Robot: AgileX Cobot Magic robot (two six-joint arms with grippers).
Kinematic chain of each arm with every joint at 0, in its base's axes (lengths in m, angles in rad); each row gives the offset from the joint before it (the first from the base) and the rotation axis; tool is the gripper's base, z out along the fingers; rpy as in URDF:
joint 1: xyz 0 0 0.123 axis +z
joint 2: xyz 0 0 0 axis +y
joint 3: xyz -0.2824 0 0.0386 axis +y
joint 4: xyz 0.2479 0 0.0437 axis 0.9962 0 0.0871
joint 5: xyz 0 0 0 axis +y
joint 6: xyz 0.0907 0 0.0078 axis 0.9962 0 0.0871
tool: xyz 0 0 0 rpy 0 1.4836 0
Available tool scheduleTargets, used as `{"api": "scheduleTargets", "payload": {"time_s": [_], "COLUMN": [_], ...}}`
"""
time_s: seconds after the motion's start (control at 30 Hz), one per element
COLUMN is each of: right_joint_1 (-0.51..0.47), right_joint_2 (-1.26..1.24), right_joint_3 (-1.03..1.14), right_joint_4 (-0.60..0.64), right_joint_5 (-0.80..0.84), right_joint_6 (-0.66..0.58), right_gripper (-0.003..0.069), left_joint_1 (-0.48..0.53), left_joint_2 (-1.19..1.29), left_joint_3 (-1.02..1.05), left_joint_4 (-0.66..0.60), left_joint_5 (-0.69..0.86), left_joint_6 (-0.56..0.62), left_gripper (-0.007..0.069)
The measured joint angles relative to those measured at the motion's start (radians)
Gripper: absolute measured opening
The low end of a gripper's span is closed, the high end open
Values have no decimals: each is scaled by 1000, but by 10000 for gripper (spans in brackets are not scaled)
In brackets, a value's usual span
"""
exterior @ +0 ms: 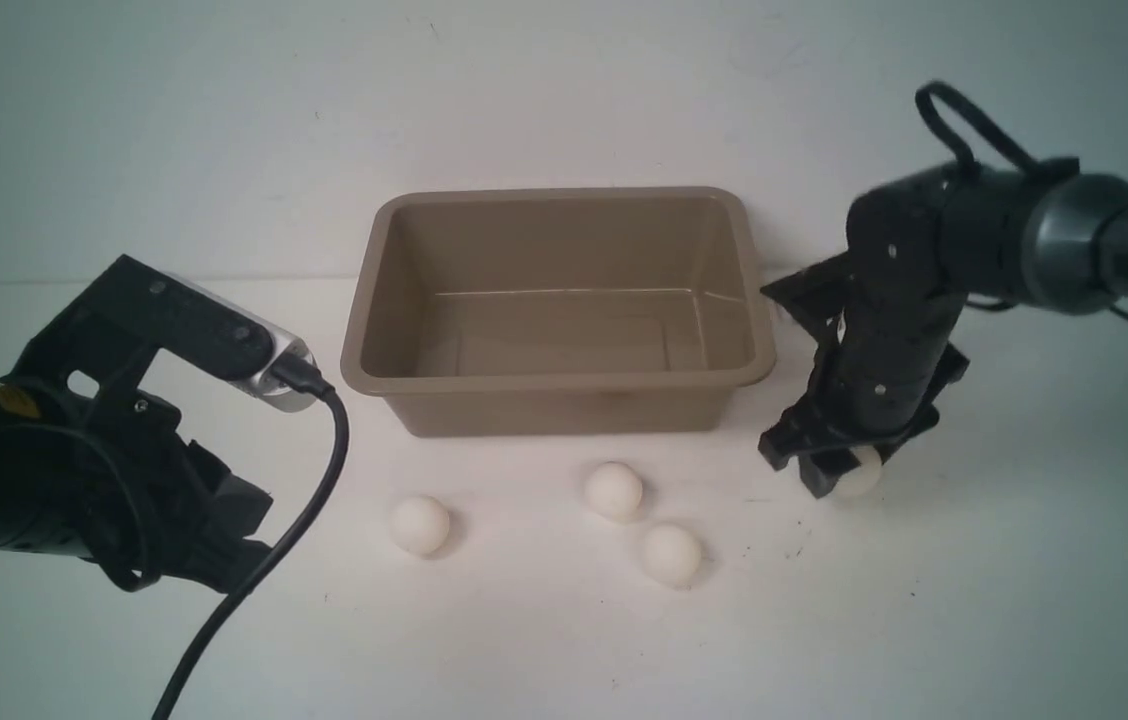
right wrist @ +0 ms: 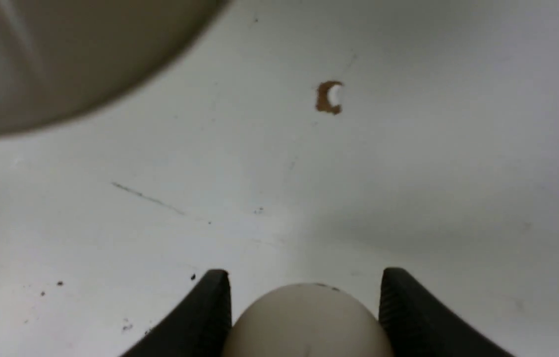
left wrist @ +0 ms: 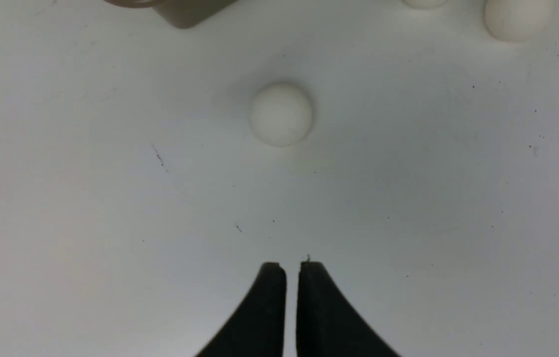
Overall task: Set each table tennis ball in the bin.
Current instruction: Use the right arm to clamp the table tennis ball closest to it, then use the right arm to put the table tennis ball into the box
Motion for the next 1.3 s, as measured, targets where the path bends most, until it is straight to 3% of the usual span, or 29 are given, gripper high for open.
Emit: {"api": "scheduleTargets", "payload": {"time_s": [0.27, 0.5, 0.8, 1.3], "right_joint_1": [0, 4, 32, 33], "right_joint_2": [-23, 10, 162, 187], "right_joint_3": [-282, -512, -529, -531], "right_joint_4": [-1, 98, 142, 240], "right_joint_5": [133, 144, 87, 47], "right_joint_6": [0, -27, -52, -126], "right_gripper": [351, 351, 351, 370], "left_joint_1": [0, 0, 0, 0], "left_joint_2": [0, 0, 2, 5], "left_joint_3": [0, 0, 0, 0], "left_joint_4": [2, 2, 3, 6], "left_joint_5": [0, 0, 0, 4], "left_joint_6": [0, 0, 0, 0], "left_gripper": [20, 20, 20, 20]}}
